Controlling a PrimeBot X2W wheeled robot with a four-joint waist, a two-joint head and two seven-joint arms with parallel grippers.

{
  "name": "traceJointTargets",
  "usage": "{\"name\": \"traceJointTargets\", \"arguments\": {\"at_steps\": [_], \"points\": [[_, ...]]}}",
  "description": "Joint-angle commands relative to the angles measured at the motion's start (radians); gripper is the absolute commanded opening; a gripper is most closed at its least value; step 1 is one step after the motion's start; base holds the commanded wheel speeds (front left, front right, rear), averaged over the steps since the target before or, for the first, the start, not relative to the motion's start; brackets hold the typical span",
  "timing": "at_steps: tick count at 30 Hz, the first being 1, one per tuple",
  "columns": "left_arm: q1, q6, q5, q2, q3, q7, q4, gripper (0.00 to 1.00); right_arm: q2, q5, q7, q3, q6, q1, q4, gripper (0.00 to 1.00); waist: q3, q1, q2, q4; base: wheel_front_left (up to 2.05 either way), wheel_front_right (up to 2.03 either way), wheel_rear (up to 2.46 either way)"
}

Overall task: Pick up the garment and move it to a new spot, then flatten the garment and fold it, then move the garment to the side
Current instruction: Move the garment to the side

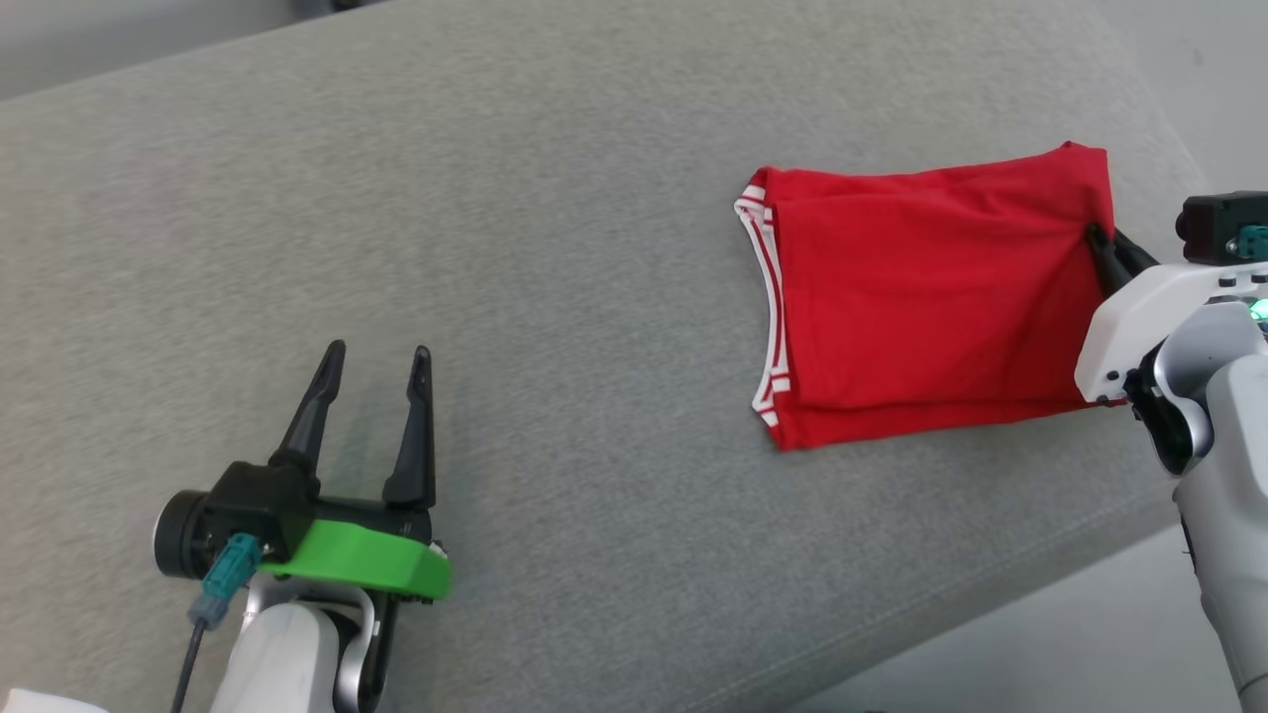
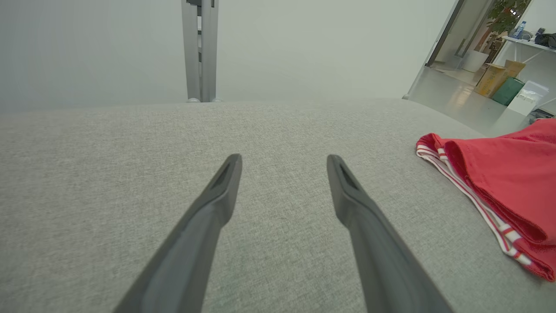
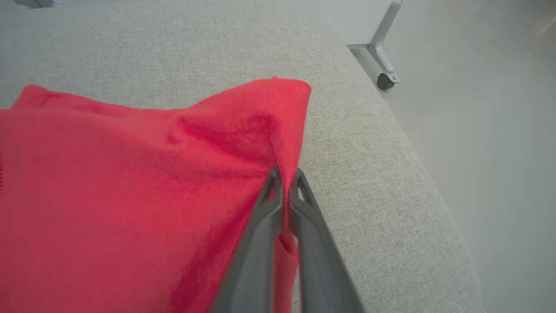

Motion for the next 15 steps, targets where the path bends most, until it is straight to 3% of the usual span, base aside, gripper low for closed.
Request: {"name": "traceJointTargets", "arguments": {"at_steps": [1, 6, 15], "points": [[-0.022, -0.003, 0.001, 0.01, -0.005, -0.001, 0.004, 1.0, 0.007, -0.004, -0.013, -0.006, -0.002, -0.015, 0.008, 0.0, 0.077, 0.0, 0.0, -0.102, 0.0, 0.0, 0.0], [-0.038, -0.003, -0.007, 0.014, -0.022, -0.001, 0.005, 1.0, 0.012, -0.018, -0.046, -0.013, -0.002, -0.043, 0.028, 0.0, 0.081, 0.0, 0.0, -0.087, 0.0, 0.0, 0.0], [-0.049, 0.003, -0.014, 0.015, -0.006, -0.001, -0.029, 1.0, -0.002, -0.053, -0.059, -0.011, -0.002, -0.185, 0.074, 0.0, 0.102, 0.0, 0.0, 0.001, 0.0, 0.0, 0.0]]}}
